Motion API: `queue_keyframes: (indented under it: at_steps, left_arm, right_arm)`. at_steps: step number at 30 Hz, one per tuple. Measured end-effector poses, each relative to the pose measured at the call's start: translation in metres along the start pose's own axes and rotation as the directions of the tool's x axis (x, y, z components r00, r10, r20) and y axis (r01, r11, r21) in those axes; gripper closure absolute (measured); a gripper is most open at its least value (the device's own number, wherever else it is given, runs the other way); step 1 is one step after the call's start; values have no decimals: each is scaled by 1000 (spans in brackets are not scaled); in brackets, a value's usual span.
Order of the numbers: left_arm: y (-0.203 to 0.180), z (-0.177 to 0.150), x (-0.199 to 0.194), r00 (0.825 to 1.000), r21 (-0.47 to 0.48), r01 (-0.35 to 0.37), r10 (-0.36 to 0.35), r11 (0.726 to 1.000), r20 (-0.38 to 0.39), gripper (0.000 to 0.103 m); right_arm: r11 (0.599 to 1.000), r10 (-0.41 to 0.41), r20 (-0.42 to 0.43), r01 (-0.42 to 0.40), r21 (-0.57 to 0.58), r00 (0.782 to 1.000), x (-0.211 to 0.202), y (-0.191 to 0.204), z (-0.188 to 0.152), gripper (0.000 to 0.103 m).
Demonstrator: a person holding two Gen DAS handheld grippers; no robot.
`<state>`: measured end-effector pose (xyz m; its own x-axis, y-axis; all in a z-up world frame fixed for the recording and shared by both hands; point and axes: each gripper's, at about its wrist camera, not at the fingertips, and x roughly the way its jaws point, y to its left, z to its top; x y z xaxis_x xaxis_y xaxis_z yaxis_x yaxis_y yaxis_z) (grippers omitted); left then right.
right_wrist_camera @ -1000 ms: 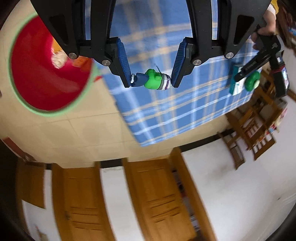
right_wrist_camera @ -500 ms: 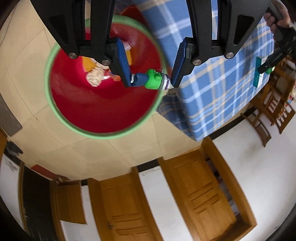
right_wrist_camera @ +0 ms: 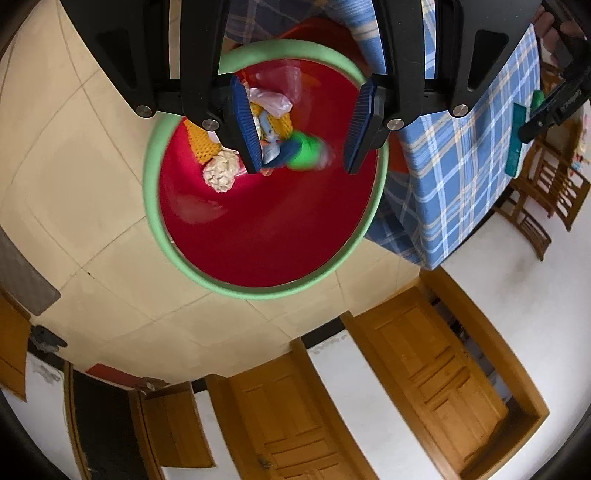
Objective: Collect trash
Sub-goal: 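Carry the toy figure and medicine box over the red bucket and open both grippers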
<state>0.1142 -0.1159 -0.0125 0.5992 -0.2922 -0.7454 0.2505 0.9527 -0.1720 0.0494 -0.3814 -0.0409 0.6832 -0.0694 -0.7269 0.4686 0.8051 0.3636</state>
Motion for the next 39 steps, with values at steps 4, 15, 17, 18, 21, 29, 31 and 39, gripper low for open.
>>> queue_keyframes:
  at_steps: [4,15,17,18,21,29,31,39]
  left_arm:
    - [-25,-2,4,999,44,35,-34,998,-21,51]
    - [-90,-11,27,982,152,164,-146,975,-122,51]
    - [-100,-12,33,980,174,172,-151,970,-128,51]
    - [-106,-12,36,980,186,174,-151,967,-131,51]
    - [-119,-12,44,975,210,194,-163,958,-153,51]
    - [-143,-10,58,964,249,231,-187,941,-188,46]
    - [-142,-9,58,964,239,231,-188,943,-188,43]
    - [-124,-6,46,971,194,202,-170,960,-168,42]
  right_arm:
    - [1000,12,12,-12,20,1000,-6,-9,0,51]
    - [999,15,40,-17,49,999,-22,-28,1,50]
    - [999,11,39,-13,51,999,-22,-31,1,49]
    - [998,13,37,-15,53,999,-22,-32,2,49]
    - [998,16,26,-18,63,1000,-19,-35,1,49]
    - [996,7,21,-9,84,1000,-24,-45,1,49]
    - [996,3,21,-4,87,1000,-25,-46,1,49]
    - [998,7,19,-9,68,1000,-28,-36,1,44]
